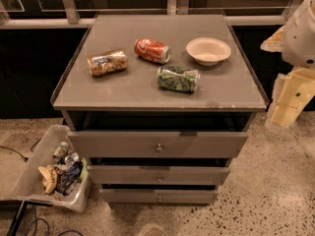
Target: Open top drawer
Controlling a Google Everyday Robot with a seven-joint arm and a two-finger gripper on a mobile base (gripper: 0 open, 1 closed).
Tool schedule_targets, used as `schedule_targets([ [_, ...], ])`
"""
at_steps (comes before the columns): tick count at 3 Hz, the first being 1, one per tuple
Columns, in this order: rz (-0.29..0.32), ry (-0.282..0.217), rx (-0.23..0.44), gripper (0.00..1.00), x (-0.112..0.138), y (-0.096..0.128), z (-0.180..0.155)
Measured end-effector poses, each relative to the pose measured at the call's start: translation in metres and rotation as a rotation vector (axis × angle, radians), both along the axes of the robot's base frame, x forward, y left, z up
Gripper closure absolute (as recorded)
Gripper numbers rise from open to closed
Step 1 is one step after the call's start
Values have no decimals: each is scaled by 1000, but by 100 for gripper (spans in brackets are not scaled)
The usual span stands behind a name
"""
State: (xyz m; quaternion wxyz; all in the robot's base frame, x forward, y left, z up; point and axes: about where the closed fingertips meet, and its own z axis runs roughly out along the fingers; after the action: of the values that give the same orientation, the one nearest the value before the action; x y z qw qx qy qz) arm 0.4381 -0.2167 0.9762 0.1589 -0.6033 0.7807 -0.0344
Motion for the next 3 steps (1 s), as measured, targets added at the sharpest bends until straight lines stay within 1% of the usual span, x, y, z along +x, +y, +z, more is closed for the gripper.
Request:
schedule_targets([
  [1, 0, 0, 0, 0, 0, 0, 0],
  [2, 12, -16, 20, 0, 0, -1, 0],
  [3, 56, -61, 62, 0, -9, -1, -5],
])
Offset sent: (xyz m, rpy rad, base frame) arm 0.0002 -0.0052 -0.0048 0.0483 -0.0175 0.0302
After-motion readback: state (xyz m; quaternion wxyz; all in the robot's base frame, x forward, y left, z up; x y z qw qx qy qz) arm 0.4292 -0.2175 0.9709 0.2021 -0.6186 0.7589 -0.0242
